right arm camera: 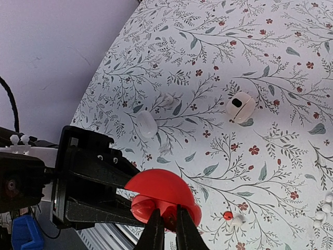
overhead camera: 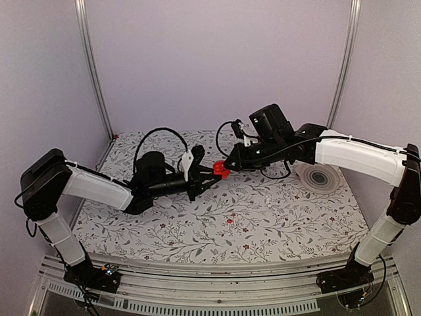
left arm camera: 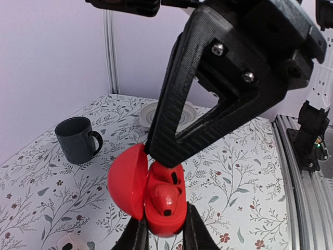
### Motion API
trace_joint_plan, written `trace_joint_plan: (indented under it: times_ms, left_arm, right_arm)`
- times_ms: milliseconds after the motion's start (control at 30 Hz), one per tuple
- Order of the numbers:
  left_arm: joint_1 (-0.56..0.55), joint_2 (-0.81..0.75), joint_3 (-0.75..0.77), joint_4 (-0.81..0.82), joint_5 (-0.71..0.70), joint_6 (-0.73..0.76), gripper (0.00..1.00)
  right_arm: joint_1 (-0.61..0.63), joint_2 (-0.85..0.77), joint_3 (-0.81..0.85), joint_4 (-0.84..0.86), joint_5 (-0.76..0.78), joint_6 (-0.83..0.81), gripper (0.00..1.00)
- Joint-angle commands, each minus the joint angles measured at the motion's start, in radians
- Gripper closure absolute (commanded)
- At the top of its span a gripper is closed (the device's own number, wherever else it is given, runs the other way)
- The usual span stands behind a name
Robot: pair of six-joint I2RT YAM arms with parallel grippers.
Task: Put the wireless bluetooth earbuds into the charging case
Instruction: Adjust the right earbud in the right side groove of the charging case.
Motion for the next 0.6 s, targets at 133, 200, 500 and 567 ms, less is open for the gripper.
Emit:
trace_joint_plan:
  times_ms: [133,200,500,567]
  left_arm:
    - [-0.001,-0.026,0.021,0.016,0.016,-0.001,1.0]
    - [-0.002,-0.027,0.021,0.015,0.017,-0.001,1.0]
    - [0.004,-0.021,0.006,0.024,0.024,-0.015,1.0]
    - [0.006,-0.019,0.004,0.024,0.028,-0.016,1.0]
  right_arm:
    - [0.026,0.04,0.058,-0.068,0.087,-0.027,0.88]
    - [0.035,0.051,0.067,-0.083,0.108,-0.031,0.88]
    - [0.009,-0.012,0.054,-0.064,0.106,-0.037,0.72]
    - [0.001,-0.021,0.05,-0.054,0.088,-0.039,0.72]
